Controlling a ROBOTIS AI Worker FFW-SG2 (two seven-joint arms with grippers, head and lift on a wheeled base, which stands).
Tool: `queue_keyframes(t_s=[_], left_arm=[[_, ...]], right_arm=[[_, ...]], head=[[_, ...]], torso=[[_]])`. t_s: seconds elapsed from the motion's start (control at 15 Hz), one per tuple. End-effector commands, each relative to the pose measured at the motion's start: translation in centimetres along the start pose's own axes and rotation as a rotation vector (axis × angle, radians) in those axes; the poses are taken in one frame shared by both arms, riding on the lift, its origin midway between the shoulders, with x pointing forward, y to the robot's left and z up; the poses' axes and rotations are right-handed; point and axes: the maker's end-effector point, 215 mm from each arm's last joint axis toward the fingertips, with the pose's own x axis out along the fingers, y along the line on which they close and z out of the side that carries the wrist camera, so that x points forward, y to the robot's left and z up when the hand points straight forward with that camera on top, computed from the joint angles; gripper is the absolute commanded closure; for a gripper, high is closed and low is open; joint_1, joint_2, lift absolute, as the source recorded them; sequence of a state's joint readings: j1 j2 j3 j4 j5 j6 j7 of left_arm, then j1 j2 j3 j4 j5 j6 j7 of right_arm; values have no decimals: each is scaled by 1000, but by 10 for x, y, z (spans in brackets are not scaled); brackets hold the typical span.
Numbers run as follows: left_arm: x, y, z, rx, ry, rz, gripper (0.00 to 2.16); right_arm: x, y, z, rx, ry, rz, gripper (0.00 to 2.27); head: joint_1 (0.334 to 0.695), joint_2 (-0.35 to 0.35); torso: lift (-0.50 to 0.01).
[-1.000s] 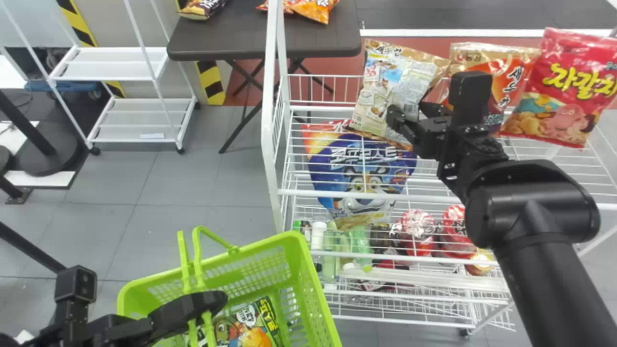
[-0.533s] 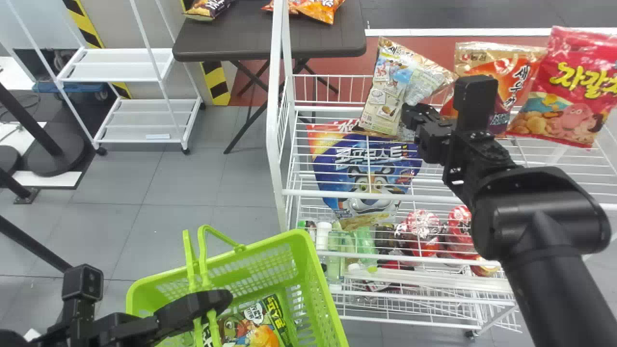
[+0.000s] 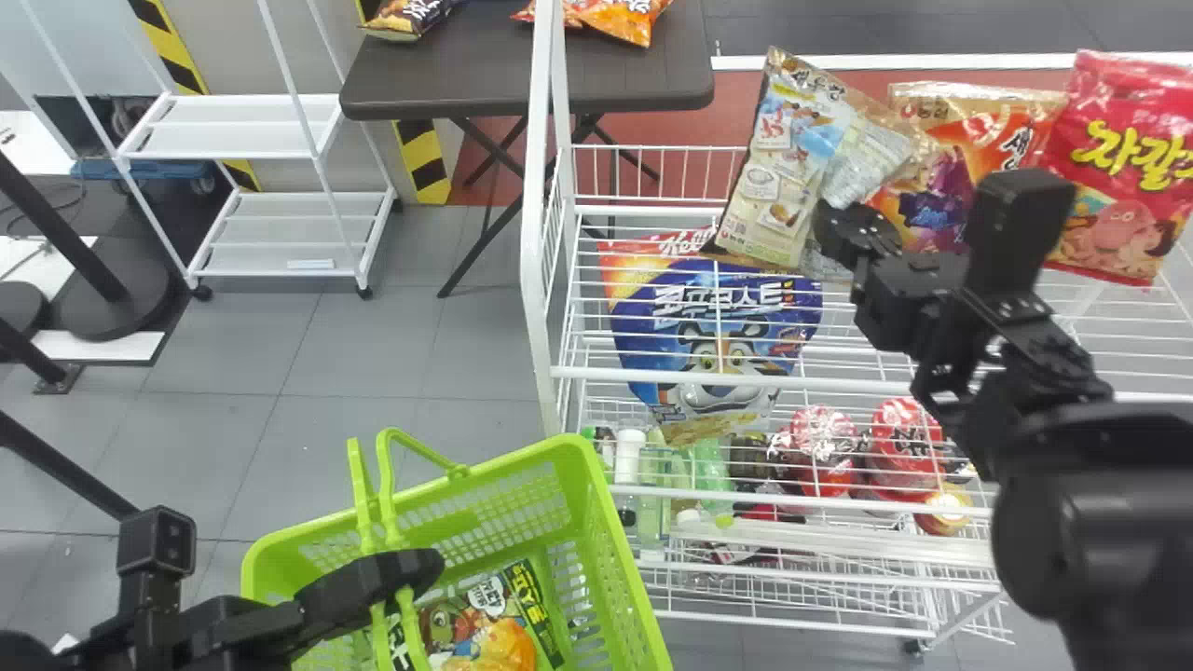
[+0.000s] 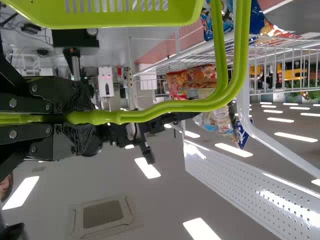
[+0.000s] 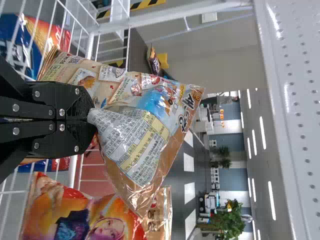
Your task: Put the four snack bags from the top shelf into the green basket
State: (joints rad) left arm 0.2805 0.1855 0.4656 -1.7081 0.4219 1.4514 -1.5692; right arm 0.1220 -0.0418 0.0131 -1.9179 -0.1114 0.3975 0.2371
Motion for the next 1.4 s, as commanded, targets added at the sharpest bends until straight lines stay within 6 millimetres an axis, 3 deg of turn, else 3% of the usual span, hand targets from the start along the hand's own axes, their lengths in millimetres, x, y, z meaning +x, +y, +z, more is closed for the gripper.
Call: queue_keyframes(t_s=[0.0, 0.2, 0.33, 0.67, 0.8, 1.07, 1.33], left_arm=[[2, -4, 5, 9, 1, -16, 2145], [6, -5, 5, 12, 8, -18, 2145], [6, -4, 5, 10, 8, -18, 2145], [4, -3, 5, 7, 7, -14, 2145], [3, -2, 5, 5, 4, -13, 2145], [5, -3, 6, 5, 6, -16, 2145], [8, -2, 5, 3, 11, -21, 2145]], right_arm=[[-46, 8, 4, 32, -9, 14, 2253], [-98, 31, 5, 35, -6, 52, 2253], [-114, 46, -6, 62, 40, 97, 2253], [-135, 113, -46, 136, 226, 245, 2253], [-148, 140, -71, 153, 343, 296, 2253], [-165, 177, -108, 159, 514, 371, 2253], [-173, 217, -132, 157, 607, 458, 2253]], head=[[695, 62], [695, 66], [695, 70], [695, 141], [695, 177], [695, 271], [695, 343]], torso=[[0], [0], [0], [0], [0], [0], [0]])
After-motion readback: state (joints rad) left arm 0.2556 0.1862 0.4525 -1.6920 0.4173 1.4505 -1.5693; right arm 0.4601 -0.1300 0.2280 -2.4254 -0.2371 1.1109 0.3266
